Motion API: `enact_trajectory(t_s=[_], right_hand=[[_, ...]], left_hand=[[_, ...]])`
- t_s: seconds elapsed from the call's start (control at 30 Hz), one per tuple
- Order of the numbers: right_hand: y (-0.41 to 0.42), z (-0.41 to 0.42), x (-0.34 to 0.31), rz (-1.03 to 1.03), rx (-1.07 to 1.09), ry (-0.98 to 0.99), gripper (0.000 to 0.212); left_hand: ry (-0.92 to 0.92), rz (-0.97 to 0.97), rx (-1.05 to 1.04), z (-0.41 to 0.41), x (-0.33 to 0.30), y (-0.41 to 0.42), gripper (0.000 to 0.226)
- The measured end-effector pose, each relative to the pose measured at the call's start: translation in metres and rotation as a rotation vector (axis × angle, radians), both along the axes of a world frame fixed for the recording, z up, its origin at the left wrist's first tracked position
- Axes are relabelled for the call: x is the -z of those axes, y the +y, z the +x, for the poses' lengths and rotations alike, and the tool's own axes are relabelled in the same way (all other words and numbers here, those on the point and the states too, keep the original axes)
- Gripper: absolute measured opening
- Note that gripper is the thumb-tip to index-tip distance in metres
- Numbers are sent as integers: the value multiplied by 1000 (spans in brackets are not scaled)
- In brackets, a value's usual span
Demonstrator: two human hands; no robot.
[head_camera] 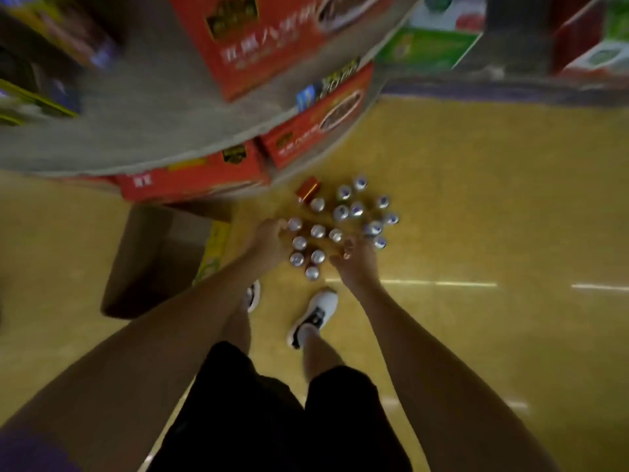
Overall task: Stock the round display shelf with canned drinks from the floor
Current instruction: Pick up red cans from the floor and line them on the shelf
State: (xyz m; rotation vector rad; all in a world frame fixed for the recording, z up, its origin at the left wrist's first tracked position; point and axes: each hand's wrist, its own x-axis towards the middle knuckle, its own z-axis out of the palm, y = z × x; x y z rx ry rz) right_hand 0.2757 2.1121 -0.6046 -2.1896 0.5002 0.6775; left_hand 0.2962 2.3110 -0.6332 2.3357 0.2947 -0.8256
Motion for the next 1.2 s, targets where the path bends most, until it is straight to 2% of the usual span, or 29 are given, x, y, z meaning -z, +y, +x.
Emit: enact_trajectory(t_s=[0.23,0.43,0.7,1.0,1.2], right_hand=[[24,-58,139,-30,93,190,51],[34,-78,237,-44,159,268,55],[39,-83,316,-48,260,297,59],[59,-84,424,-110,411,394,65],[67,-89,476,-70,458,423,62]], left_hand=[[182,64,87,-49,113,9,61],[243,0,176,-65,196,5,62],[354,65,327,-55,289,-10,59],[317,45,314,-48,399,-5,66],[269,26,315,-55,438,-4,66]])
